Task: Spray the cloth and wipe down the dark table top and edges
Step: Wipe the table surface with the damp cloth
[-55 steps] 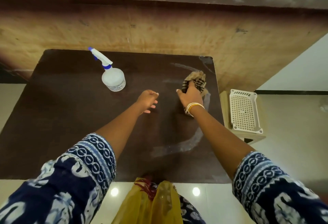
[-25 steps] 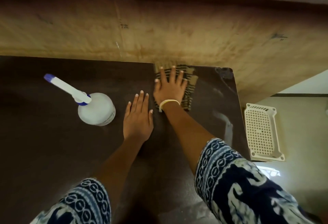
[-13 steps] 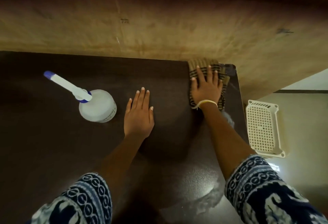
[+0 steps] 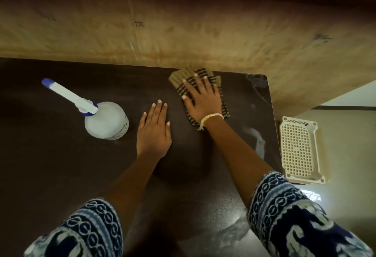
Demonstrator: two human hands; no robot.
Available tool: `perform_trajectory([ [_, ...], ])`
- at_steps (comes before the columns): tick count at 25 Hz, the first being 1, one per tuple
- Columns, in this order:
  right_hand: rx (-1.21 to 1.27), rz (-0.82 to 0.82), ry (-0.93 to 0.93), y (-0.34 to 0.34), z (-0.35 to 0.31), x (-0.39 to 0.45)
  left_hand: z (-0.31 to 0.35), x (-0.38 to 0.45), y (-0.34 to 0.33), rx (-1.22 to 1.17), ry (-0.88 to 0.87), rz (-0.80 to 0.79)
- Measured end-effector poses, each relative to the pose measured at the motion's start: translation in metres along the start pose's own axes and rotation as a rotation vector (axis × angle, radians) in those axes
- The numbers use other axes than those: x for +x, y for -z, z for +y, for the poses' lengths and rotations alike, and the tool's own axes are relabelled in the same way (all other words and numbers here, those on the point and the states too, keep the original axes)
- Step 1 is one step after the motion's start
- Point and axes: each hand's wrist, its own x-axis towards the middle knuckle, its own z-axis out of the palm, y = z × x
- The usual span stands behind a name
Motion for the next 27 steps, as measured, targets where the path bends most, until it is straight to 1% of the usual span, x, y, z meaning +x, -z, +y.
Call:
perform_trajectory([
  [3,0.019,0.072,-0.349,0.011,0.074,-0.037,0.002,0.0,0.0,-0.004,0.01,-0.003],
  [4,0.03,0.072,-0.444,0.014,0.094,-0.057,0.003,0.0,0.001,0.001,0.013,-0.012],
  [5,0.029,0.07,-0.501,0.015,0.107,-0.077,0.004,0.0,0.001,0.01,0.017,-0.021],
  [7,0.008,0.061,-0.558,0.014,0.111,-0.104,0.004,0.0,0.001,0.027,0.019,-0.032],
  [10,0.041,0.061,-0.645,0.009,0.076,-0.097,0.001,0.0,0.001,0.048,0.023,-0.031],
  [11,0.043,0.062,-0.622,0.008,0.057,-0.09,0.002,-0.001,0.0,0.053,0.021,-0.027],
  [12,0.042,0.052,-0.556,0.005,0.035,-0.084,0.001,-0.001,0.0,0.054,0.02,-0.021],
  [14,0.035,0.03,-0.366,-0.004,-0.011,-0.085,0.001,0.0,0.0,0.046,0.012,-0.015],
  [16,0.02,-0.015,-0.173,-0.013,-0.039,-0.105,0.001,0.0,0.0,0.055,0.0,-0.037],
  [18,0.013,-0.011,-0.036,-0.014,-0.027,-0.124,0.004,0.0,0.002,0.088,0.014,-0.057],
  [19,0.019,0.003,-0.032,-0.011,-0.011,-0.131,0.006,-0.001,0.004,0.103,0.045,-0.063],
  [20,0.02,0.017,-0.094,-0.009,0.008,-0.14,0.008,-0.003,0.005,0.113,0.085,-0.067],
  [22,0.024,0.06,-0.322,-0.005,0.048,-0.163,0.012,-0.016,0.005,0.115,0.122,-0.065],
  [23,0.032,0.079,-0.427,-0.003,0.066,-0.179,0.015,-0.025,0.005,0.106,0.107,-0.068],
  [25,0.046,0.087,-0.573,0.0,0.087,-0.216,0.018,-0.047,0.006,0.093,0.035,-0.095],
  [27,0.047,0.084,-0.686,-0.001,0.087,-0.241,0.02,-0.072,0.008,0.081,-0.016,-0.092],
])
